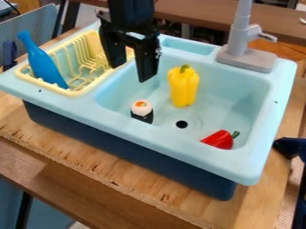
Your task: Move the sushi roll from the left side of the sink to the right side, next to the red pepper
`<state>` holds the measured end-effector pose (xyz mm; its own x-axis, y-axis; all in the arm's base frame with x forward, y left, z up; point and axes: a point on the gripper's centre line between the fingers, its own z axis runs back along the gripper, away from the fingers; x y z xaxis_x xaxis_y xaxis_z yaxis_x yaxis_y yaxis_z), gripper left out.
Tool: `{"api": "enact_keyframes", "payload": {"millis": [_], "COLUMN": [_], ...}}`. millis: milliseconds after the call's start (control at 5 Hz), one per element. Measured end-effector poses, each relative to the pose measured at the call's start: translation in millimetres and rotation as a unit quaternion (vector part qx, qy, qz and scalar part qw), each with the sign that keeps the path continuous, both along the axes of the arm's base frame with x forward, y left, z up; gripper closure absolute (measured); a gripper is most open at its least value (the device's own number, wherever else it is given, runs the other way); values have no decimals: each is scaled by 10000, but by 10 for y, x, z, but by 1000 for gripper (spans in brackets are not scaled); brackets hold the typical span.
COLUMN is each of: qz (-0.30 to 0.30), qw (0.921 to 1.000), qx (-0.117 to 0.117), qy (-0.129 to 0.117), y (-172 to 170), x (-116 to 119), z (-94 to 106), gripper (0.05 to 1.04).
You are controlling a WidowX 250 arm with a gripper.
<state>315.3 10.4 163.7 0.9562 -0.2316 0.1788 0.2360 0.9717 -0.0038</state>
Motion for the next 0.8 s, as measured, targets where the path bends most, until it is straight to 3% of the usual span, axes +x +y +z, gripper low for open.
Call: {"api": "enact_keyframes", "payload": {"millis": [600,800], "qz": [-44,21], "qw": [9996,9990], "qx": [103,256], "qy": [253,355], "y": [-137,-105], "x": [36,45], "z": [-230,-307], "gripper": [83,83]}}
